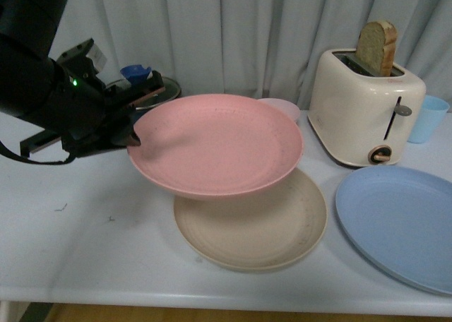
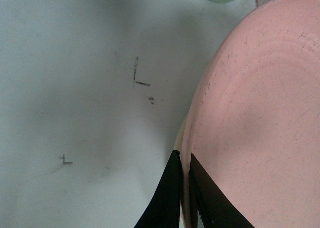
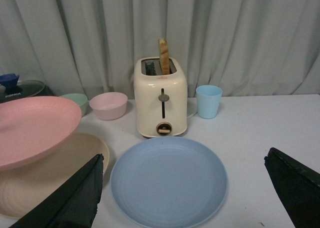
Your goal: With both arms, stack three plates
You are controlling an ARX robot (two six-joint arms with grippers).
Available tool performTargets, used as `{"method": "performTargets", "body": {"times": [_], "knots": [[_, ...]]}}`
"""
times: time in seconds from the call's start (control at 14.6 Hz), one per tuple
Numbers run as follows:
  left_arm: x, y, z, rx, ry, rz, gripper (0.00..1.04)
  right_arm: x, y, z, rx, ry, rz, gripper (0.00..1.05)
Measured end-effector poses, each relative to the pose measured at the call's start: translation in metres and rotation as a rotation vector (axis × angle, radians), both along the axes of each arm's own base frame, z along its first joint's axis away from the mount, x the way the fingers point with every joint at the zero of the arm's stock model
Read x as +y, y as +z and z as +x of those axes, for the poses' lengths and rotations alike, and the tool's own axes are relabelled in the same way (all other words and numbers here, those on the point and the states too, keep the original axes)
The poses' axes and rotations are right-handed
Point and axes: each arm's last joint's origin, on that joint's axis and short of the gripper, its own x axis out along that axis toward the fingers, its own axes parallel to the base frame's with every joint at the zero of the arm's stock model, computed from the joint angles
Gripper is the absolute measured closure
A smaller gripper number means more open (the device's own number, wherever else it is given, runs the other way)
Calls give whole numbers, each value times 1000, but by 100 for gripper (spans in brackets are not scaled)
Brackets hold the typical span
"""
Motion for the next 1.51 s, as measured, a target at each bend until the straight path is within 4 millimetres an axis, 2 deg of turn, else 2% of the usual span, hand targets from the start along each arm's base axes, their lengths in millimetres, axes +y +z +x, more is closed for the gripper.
{"method": "performTargets", "body": {"times": [0.14, 0.62, 0.82, 0.89, 1.03, 1.1, 1.17, 1.24, 1.37, 1.51], "knots": [[-15, -40, 5, 76, 1, -23, 103, 0, 0, 0, 0, 0, 0, 6], [-25, -66, -1, 87, -4, -6, 103, 0, 0, 0, 0, 0, 0, 6], [-27, -70, -4, 70, -6, -3, 103, 0, 0, 0, 0, 0, 0, 6], [-39, -64, -17, 19, -38, 7, 46, 0, 0, 0, 0, 0, 0, 6], [-33, -38, -30, -140, -32, 40, 24, 0, 0, 0, 0, 0, 0, 6], [-23, -9, -45, -328, 19, 97, 10, 0, 0, 0, 0, 0, 0, 6], [-17, 15, -50, -550, 72, 142, 9, 0, 0, 0, 0, 0, 0, 6], [-7, 15, -55, -720, 132, 227, 20, 0, 0, 0, -2, 2, 0, 6], [11, -14, -86, -745, 98, 351, 36, 0, 0, 0, 2, -1, 0, 6], [16, -20, -97, -745, 87, 374, 41, 0, 0, 0, 3, 0, 0, 6]]}}
